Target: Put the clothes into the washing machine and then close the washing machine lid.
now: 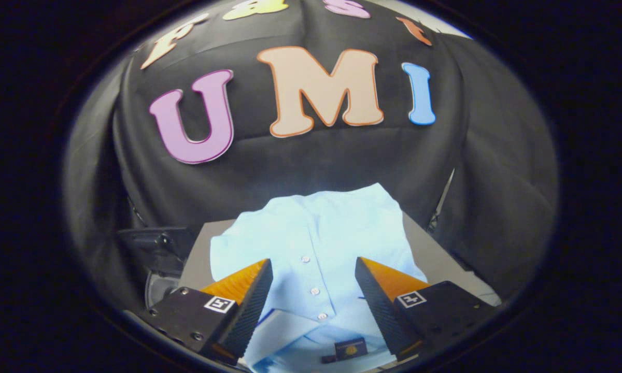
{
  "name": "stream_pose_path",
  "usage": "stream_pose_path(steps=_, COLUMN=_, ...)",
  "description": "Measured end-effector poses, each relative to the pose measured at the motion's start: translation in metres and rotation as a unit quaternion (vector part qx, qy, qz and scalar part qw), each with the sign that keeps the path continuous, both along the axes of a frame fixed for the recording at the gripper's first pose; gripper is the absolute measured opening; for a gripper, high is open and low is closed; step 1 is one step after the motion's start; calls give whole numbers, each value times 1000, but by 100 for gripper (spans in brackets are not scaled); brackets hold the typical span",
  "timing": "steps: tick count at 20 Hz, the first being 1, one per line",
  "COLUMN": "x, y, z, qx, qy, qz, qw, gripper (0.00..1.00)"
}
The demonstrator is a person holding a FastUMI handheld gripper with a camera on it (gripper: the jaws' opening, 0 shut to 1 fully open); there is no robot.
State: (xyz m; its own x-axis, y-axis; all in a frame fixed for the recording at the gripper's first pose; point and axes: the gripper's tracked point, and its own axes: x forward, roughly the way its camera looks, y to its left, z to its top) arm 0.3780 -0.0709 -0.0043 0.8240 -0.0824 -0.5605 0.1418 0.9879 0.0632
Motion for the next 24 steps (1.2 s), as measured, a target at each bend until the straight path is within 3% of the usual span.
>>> stream_pose_path(steps=3, x=20, y=11, z=-10, qx=45, qy=17, qz=-8, qw=999, gripper=98)
stream_pose_path(steps=6, x=20, y=2, z=-42, qx=5, qy=64, qz=-19, qw=998, gripper=97)
stream_pose_path(steps=8, x=26, y=-1, z=-40, qx=-38, qy=53, qz=3, qw=998, gripper=97)
stream_pose_path(steps=10, x=27, y=-3, z=-40, qx=-57, qy=55, qz=12, qw=997, gripper=75)
stream_pose_path(steps=16, x=22, y=-2, z=-41, qx=-18, qy=52, qz=10, qw=998, gripper=9)
stream_pose_path(steps=18, x=10, y=-2, z=-40, qx=-25, qy=44, qz=12, qw=999, gripper=1)
stream_pose_path(steps=21, x=-1, y=5, z=-30, qx=-63, qy=21, qz=36, qw=997, gripper=1)
stream_pose_path(steps=24, x=-15, y=17, z=-1, qx=-64, qy=-2, qz=41, qw=997, gripper=1)
